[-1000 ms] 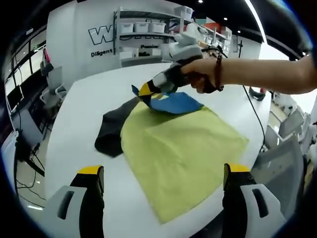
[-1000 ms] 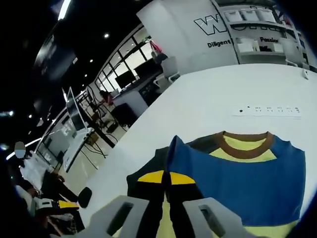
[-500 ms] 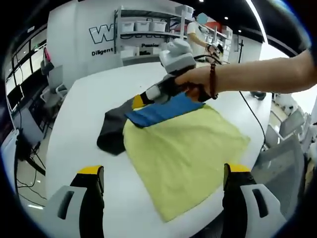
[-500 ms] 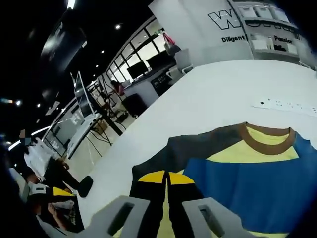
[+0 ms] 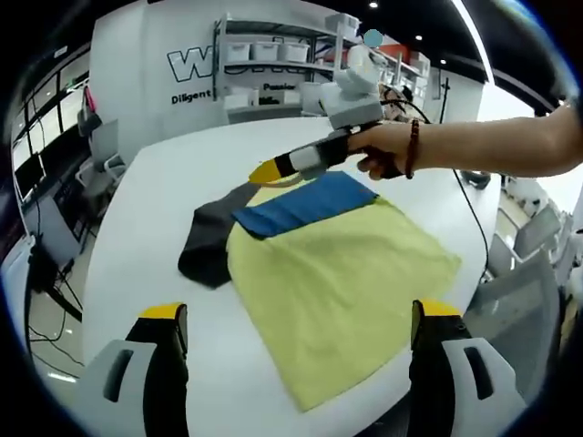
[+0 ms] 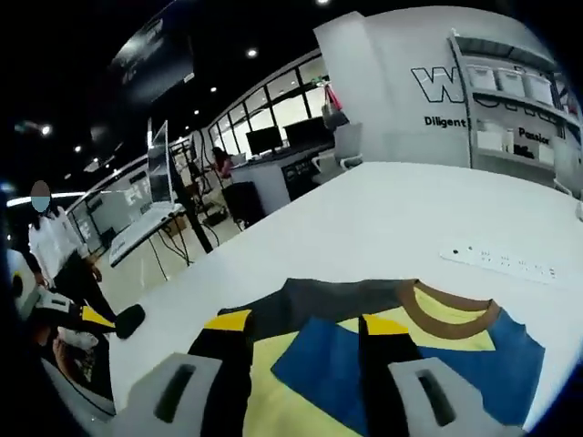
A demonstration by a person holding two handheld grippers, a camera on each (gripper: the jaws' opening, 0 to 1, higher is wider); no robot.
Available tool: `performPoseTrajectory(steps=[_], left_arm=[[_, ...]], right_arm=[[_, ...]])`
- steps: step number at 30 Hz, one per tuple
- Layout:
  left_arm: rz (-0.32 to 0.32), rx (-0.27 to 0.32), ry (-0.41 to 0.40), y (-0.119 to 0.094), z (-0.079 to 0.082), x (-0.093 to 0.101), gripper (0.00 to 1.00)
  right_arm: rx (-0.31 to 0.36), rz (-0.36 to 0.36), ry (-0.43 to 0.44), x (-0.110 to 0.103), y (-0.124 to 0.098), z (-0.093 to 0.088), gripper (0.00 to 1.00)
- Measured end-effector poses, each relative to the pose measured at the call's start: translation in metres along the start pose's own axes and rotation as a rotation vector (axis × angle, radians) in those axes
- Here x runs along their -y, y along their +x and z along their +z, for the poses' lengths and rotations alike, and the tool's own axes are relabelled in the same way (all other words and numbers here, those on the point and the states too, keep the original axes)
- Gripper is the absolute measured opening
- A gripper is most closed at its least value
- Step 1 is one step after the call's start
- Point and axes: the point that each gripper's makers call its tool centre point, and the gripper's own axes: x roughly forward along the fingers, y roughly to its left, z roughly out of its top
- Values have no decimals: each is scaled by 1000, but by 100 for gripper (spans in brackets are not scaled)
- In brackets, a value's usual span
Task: Fold the garment on the visible template until the final outline fits inside the template.
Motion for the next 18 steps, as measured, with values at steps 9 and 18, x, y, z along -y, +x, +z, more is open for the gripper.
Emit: performPoseTrajectory(steps=[9, 18], left_arm=[[18, 11, -5, 1, 5, -2, 99], [55, 32, -38, 3, 9, -19, 99]], right_arm=[[-24, -46, 2, 23, -12, -11, 67], [-9, -97, -36, 44, -28, -16, 81]])
